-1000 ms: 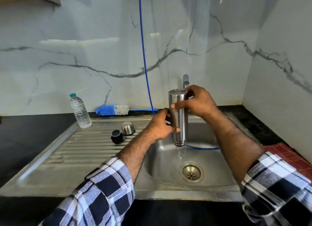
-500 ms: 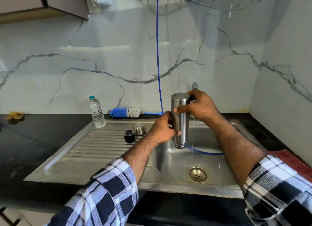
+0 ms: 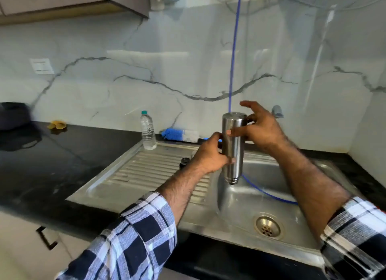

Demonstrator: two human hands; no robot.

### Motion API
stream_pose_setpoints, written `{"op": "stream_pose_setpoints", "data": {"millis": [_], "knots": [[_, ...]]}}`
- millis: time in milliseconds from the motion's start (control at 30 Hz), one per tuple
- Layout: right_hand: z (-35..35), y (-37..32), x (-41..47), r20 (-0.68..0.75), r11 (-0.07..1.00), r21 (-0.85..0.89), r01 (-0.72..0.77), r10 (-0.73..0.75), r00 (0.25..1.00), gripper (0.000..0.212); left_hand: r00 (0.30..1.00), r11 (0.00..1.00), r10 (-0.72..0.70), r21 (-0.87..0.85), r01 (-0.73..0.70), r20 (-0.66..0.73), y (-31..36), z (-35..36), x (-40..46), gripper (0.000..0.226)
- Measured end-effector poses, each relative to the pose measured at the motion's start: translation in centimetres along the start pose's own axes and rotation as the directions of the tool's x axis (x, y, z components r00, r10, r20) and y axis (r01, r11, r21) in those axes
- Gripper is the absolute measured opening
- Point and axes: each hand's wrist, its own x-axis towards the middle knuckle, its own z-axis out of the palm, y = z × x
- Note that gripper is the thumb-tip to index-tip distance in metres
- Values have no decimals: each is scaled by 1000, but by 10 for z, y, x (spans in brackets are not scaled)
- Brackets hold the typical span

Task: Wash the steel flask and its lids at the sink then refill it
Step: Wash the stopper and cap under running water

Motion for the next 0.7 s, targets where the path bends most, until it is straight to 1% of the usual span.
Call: {"op": "stream_pose_setpoints", "data": {"millis": [67, 167, 267, 367, 500, 633, 700], "knots": [[20, -18, 11, 8, 999, 26, 46, -46, 999, 99, 999, 1000, -11, 4, 11, -34, 1, -27, 0, 61], [70, -50, 31, 47, 990, 111, 90, -96, 994, 98, 991, 998, -36, 49, 43, -131, -14, -83, -1, 59], [120, -80, 44, 103, 972, 217, 95, -119, 988, 91, 969, 991, -50, 107, 78, -241, -34, -138, -9, 62], [175, -105, 48, 186, 956, 280, 87, -144, 972, 93, 944, 981, -103, 125, 148, -314, -60, -185, -26, 64], [248, -118, 40, 291, 949, 304, 80, -172, 941, 94, 893, 960, -185, 118, 253, -411, -113, -229, -51, 61], [304, -122, 28, 385, 954, 290, 75, -188, 904, 84, 857, 923, -252, 155, 353, -449, -153, -261, -77, 69], [325, -124, 23, 407, 957, 285, 56, -174, 897, 90, 849, 913, -267, 162, 374, -456, -165, -273, -89, 71]]}}
